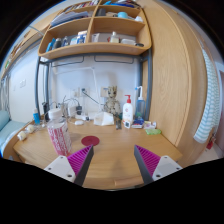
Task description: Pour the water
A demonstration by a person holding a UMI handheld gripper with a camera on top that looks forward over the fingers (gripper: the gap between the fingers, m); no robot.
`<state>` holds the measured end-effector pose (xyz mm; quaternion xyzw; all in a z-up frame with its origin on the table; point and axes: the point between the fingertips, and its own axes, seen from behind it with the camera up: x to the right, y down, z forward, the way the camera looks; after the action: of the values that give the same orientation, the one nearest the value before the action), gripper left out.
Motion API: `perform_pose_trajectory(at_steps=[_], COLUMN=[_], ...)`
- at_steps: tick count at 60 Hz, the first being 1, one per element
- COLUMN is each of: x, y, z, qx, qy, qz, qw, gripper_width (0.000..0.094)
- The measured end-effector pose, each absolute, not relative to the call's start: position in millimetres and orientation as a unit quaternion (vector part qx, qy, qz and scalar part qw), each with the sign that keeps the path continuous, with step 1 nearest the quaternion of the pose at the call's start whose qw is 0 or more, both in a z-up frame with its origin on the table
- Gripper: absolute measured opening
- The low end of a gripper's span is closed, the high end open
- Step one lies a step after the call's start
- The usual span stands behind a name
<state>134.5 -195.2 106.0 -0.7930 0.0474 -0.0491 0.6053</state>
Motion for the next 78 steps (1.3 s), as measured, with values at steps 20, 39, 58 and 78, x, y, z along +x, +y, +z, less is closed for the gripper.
perform_pose_trajectory(at_steps=[20, 39, 58, 78], x=[37, -14, -31, -36], y=[-198, -149, -101, -93], z=[50, 77, 84, 87], qx=[-0.800, -0.769, -0.754, -0.732], qy=[-0.009, -0.027, -0.030, -0.043], qz=[0.024, 0.020, 0.024, -0.003], qw=[0.600, 0.639, 0.656, 0.680], gripper_width=[0.0841, 0.0839, 0.0534, 0.0323])
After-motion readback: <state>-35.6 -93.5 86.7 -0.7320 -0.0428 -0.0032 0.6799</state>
